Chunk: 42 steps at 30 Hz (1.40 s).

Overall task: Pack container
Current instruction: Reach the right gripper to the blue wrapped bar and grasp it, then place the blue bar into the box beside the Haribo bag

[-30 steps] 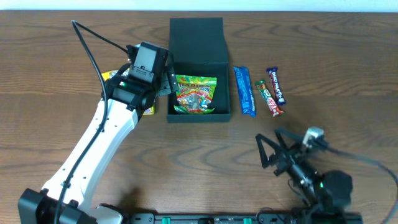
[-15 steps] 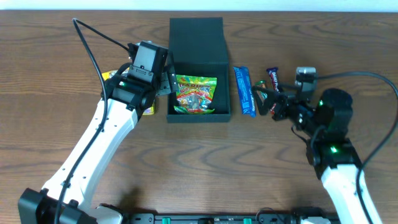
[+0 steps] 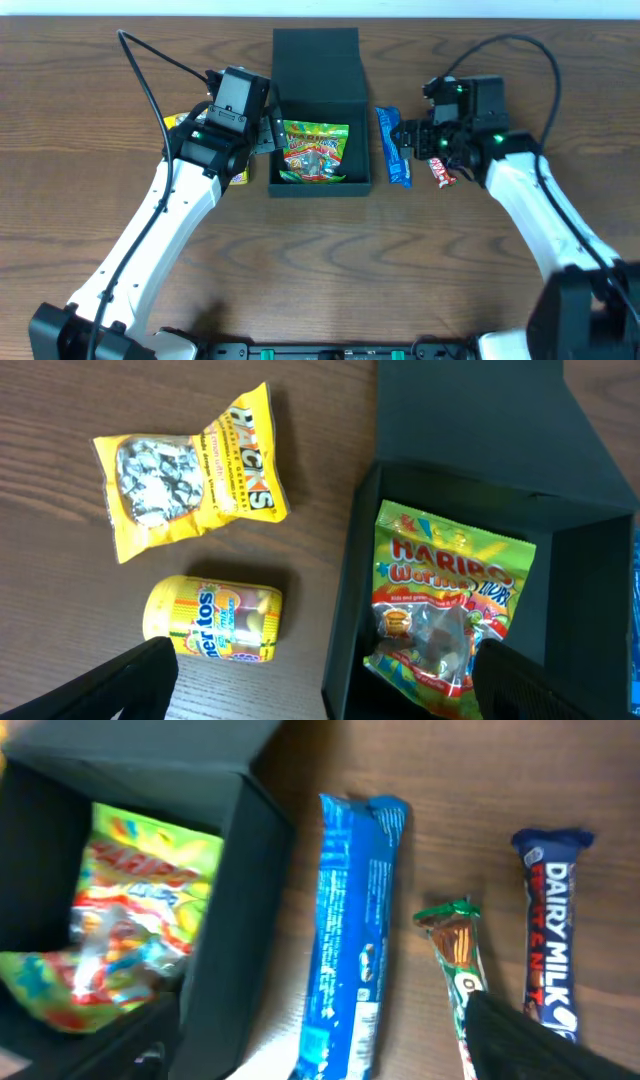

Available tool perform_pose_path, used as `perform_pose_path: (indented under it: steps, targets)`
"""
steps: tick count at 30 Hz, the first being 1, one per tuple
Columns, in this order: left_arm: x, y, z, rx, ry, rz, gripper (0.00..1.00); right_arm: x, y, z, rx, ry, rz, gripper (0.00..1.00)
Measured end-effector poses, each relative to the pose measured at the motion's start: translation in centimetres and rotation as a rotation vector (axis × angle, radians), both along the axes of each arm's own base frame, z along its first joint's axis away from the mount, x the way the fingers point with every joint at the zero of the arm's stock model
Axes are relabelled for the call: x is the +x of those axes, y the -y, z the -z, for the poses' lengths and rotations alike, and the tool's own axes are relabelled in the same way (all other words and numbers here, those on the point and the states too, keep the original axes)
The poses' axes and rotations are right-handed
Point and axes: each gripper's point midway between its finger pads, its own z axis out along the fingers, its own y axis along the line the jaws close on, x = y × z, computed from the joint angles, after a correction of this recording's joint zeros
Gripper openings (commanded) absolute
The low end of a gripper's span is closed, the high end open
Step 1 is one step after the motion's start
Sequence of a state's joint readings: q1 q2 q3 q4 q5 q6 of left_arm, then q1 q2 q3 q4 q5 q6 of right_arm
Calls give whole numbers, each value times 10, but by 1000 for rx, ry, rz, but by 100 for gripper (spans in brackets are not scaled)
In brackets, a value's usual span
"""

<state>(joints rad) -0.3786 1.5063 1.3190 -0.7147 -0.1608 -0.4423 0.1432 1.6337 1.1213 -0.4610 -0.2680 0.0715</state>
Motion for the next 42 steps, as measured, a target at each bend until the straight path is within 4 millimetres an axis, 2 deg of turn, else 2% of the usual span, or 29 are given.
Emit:
perform_pose_path:
  steps: [4,9,18,23,28,34,36,39,42]
  targets:
    - [1,-8,1,10,-6,-8,95,-6,-5,40,-57,-93,-25,82]
    - [2,-15,2,6,-16,-14,95,-7,-8,61,-114,-124,-37,78]
    - [1,-13,2,-3,-19,-10,95,-11,-3,97,-174,-194,-30,68]
    - [1,-13,2,-3,-19,-10,95,-9,-11,103,-183,-186,-51,59]
    - [1,-13,2,-3,-19,-10,95,-11,-14,110,-194,-199,-59,57]
    - [1,-13,2,-3,-19,-9,95,-9,-12,111,-204,-197,-55,35]
    - [1,-13,2,-3,-19,-10,95,-9,-12,110,-207,-204,-56,24]
    - [1,-13,3,-2,-20,-10,95,-15,-11,109,-218,-251,-62,22]
    - [2,-15,3,-1,-20,-12,95,-15,-10,96,-229,-296,-65,17]
